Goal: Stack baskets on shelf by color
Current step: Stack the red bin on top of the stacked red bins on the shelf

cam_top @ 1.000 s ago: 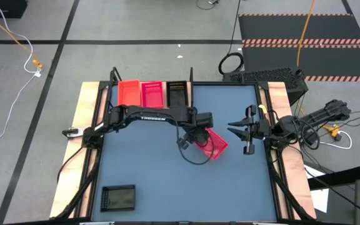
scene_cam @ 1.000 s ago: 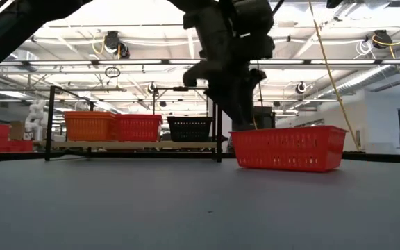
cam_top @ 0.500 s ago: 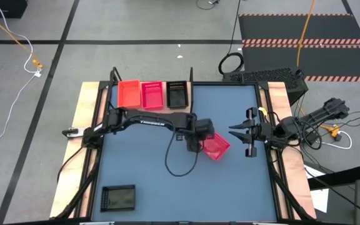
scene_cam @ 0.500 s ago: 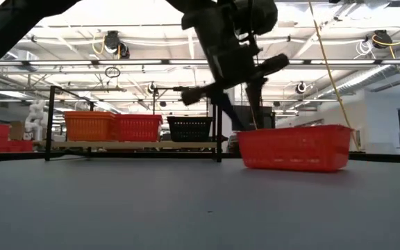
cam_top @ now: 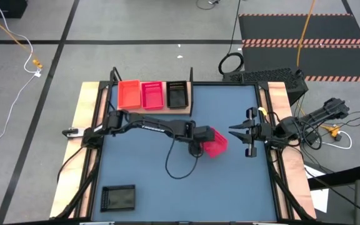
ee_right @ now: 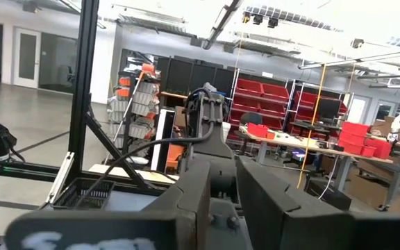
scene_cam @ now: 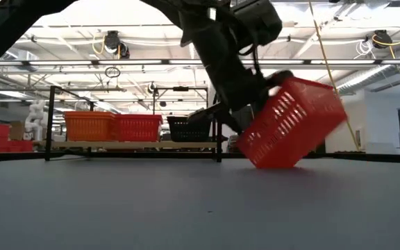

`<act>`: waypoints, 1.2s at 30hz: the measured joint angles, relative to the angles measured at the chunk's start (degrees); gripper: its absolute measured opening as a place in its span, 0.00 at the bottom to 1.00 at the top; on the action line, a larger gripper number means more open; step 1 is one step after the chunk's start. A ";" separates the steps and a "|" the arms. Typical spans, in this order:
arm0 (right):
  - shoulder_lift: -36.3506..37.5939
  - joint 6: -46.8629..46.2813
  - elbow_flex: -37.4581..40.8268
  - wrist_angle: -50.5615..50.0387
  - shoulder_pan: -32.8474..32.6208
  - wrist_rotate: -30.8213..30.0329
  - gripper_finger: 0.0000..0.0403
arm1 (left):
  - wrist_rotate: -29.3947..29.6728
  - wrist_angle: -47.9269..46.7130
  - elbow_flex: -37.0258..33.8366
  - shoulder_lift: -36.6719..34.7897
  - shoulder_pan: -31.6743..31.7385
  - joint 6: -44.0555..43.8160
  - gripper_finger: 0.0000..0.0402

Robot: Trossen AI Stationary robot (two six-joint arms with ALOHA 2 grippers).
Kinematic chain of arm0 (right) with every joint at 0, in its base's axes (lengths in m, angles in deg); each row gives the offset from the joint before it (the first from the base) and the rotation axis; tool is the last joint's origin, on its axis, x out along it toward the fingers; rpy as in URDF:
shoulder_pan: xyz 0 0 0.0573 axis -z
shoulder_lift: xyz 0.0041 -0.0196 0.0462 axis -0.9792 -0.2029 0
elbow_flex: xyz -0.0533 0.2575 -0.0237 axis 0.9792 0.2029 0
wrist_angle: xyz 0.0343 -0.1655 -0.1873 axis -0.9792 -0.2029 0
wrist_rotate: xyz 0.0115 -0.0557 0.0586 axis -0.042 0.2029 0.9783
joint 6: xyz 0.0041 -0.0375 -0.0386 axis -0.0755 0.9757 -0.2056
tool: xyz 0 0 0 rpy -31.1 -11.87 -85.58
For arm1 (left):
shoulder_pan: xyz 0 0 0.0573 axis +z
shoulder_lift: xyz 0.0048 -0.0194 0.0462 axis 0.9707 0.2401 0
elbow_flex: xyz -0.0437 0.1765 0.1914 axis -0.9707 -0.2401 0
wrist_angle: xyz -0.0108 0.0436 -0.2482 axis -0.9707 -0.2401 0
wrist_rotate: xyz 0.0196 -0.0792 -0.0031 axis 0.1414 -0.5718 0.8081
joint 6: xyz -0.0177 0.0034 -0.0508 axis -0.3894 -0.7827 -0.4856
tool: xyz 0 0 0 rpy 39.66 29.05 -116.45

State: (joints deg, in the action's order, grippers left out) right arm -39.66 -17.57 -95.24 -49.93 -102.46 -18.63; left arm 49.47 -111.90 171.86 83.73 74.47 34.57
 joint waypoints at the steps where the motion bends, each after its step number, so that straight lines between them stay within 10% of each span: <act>1: 0.00 0.28 0.00 -0.01 0.00 0.00 0.16 | 0.02 0.92 0.03 0.00 -0.28 -2.07 0.35; 28: 0.00 0.67 0.00 -1.53 0.00 0.00 0.16 | 8.94 8.61 0.12 0.00 -2.33 5.30 0.35; 36: 0.01 0.67 0.01 -1.77 0.00 -0.01 0.16 | 9.33 5.21 0.14 -3.56 -0.42 -24.60 0.35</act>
State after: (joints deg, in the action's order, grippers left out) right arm -39.64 -16.90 -95.23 -51.70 -102.46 -18.65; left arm 58.80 -106.69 171.99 80.17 74.05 9.97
